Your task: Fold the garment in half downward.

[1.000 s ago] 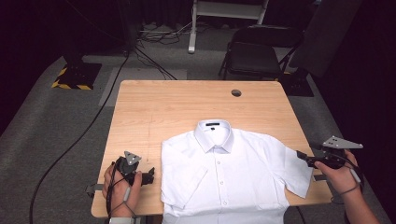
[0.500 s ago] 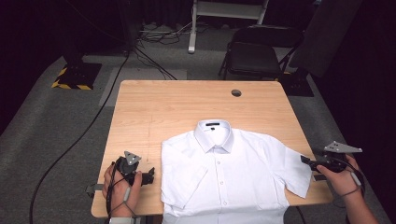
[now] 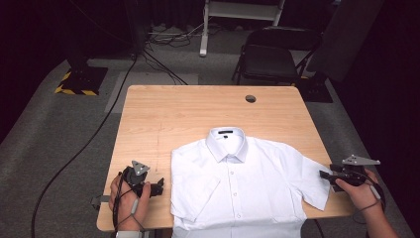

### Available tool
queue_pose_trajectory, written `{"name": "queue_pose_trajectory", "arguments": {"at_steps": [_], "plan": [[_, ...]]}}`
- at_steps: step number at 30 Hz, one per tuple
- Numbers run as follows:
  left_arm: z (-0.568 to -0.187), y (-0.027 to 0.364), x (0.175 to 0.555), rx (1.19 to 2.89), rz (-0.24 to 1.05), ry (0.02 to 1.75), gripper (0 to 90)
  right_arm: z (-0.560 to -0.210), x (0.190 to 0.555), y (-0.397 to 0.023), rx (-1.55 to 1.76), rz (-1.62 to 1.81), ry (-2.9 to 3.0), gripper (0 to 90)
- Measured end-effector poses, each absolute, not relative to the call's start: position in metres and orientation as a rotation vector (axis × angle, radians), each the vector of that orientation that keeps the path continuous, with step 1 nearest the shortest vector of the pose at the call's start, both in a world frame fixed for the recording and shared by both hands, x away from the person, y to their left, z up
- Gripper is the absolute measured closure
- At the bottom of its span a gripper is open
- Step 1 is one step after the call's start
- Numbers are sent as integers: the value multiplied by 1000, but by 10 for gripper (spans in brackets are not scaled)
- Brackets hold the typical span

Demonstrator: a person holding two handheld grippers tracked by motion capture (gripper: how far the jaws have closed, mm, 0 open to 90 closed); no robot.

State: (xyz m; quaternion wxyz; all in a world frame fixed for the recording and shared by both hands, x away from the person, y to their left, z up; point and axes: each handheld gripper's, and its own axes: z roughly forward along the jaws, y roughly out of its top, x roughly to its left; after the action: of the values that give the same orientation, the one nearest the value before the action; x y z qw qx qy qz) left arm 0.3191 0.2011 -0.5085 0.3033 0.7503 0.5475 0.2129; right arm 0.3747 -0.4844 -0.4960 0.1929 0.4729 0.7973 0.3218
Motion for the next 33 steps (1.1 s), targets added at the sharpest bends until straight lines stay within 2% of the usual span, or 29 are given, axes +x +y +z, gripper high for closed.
{"name": "queue_pose_trajectory", "arguments": {"at_steps": [3, 8, 9, 23, 33], "plan": [[-508, 201, 319, 1990, 563, 1451, 2, -498, 372, -485, 1332, 926, 2206, 496], [-508, 201, 319, 1991, 566, 1450, 2, -495, 368, -482, 1325, 915, 2227, 829], [-508, 201, 319, 1989, 565, 1451, 2, -493, 367, -480, 1317, 901, 2238, 858], [-509, 201, 319, 1989, 565, 1450, 2, -457, 352, -472, 1239, 966, 2173, 879], [-509, 201, 319, 1988, 565, 1451, 2, -420, 340, -445, 1107, 1060, 2171, 880]]}}
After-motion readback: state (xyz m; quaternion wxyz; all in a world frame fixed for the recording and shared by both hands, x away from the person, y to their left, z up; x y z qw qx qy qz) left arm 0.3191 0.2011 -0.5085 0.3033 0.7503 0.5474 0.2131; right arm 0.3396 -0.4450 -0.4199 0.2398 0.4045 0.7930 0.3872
